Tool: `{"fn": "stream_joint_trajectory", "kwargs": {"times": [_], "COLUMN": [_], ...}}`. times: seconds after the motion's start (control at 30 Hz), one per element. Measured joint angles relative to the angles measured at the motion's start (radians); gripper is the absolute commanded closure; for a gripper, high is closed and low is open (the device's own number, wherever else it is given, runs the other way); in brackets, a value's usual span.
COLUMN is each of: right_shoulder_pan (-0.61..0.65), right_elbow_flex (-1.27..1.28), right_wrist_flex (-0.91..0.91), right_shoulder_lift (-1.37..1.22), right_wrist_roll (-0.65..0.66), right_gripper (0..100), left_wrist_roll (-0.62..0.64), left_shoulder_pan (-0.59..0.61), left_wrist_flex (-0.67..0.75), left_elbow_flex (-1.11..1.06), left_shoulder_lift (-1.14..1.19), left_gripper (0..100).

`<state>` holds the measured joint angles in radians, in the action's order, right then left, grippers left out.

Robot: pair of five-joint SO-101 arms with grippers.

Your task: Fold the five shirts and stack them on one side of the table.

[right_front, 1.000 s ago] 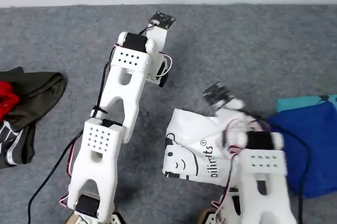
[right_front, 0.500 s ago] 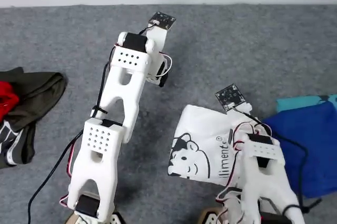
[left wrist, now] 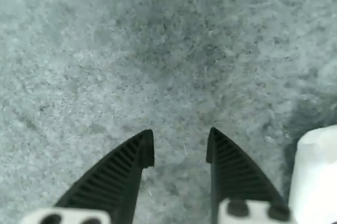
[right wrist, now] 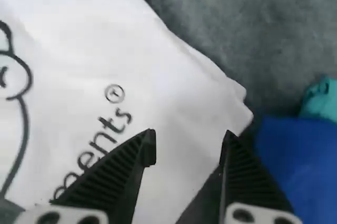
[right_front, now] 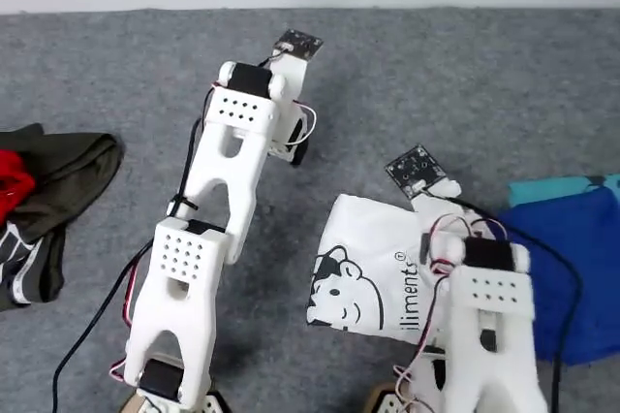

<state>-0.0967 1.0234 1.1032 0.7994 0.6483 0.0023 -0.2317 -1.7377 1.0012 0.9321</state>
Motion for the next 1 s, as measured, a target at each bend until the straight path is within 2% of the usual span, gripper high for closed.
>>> {"fn": "stream_joint_trajectory", "kwargs": {"times": [0.17, 0.33, 0.5, 0.77, 0.87, 1.0], "right_shoulder_pan": [-0.106, -0.129, -0.138, -0.133, -0.08, 0.071], "right_elbow_flex": [0.046, 0.112, 0.163, 0.173, 0.152, 0.094], "right_wrist_flex": [0.023, -0.008, -0.069, -0.19, -0.219, -0.222], "right_shoulder_lift": [0.008, 0.006, -0.041, -0.215, -0.295, -0.387], "right_wrist_roll": [-0.002, -0.074, -0.172, -0.196, -0.196, -0.196], "right_gripper": [79.6, 74.1, 73.8, 73.9, 73.9, 74.2], "left_wrist_roll": [0.0, 0.0, 0.0, 0.0, 0.0, 0.0], "left_shoulder_pan": [0.0, 0.0, 0.0, 0.0, 0.0, 0.0], "left_wrist_flex": [0.0, 0.0, 0.0, 0.0, 0.0, 0.0], "left_elbow_flex": [-0.005, -0.008, -0.008, -0.008, -0.008, -0.008], "left_shoulder_lift": [0.0, 0.0, 0.0, 0.0, 0.0, 0.0], "left_gripper": [83, 83, 83, 83, 83, 83]}}
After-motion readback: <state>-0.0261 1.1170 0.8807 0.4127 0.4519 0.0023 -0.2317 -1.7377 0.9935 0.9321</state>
